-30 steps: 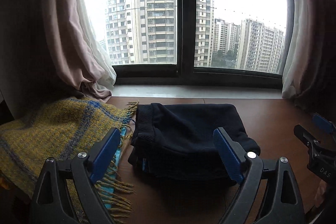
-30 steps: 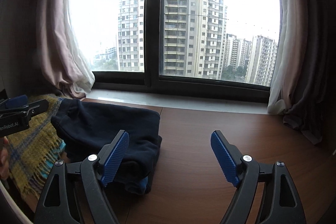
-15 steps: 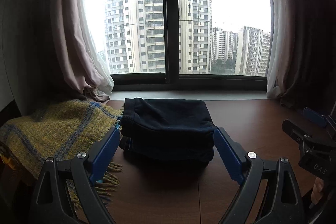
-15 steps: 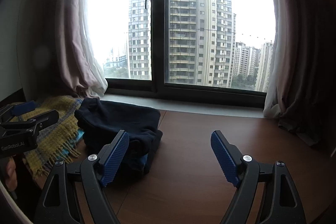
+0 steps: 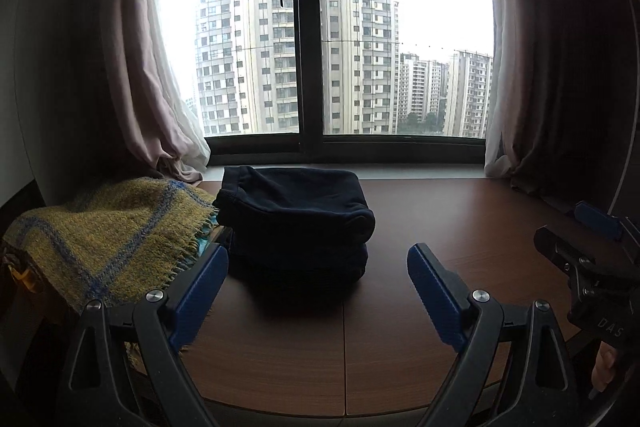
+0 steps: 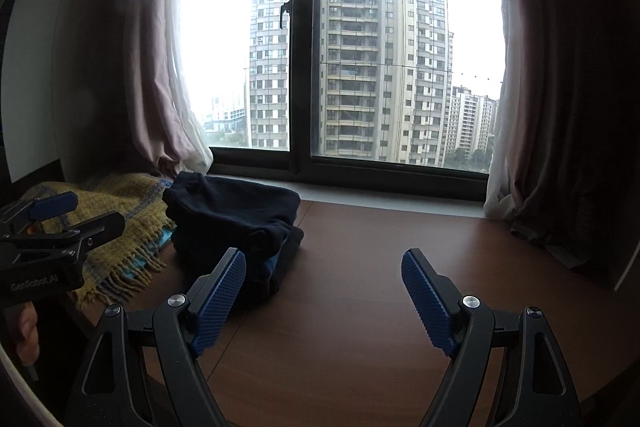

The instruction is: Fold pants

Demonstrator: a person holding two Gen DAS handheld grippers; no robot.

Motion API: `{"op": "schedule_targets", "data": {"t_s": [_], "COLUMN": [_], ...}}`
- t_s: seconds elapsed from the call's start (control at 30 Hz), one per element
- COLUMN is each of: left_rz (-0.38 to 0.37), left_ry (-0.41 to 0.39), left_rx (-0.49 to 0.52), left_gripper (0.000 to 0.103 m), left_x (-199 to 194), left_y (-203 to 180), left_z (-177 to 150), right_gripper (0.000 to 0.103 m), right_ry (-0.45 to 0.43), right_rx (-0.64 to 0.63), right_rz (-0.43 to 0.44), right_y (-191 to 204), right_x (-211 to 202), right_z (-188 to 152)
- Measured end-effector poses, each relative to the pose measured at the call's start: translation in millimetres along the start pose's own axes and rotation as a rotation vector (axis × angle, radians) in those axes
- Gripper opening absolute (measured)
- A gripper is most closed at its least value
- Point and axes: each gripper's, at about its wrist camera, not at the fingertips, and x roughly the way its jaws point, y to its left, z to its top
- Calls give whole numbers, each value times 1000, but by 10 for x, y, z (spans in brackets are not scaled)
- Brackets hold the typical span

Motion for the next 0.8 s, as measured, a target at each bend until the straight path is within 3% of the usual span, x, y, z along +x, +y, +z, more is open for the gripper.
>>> {"op": "schedule_targets", "data": {"t_s": [0.8], "left_rz": [-46], "left_ry": [36], "left_rx": [12], "left_gripper": [94], "left_x": [-562], "left_y": [-379], "left_z": [-366], "right_gripper": [81], "right_ry": [25], "right_rx": [35], "right_rz": [-32], "right_y": [-208], "right_x": [-616], "right_z": [-387]}}
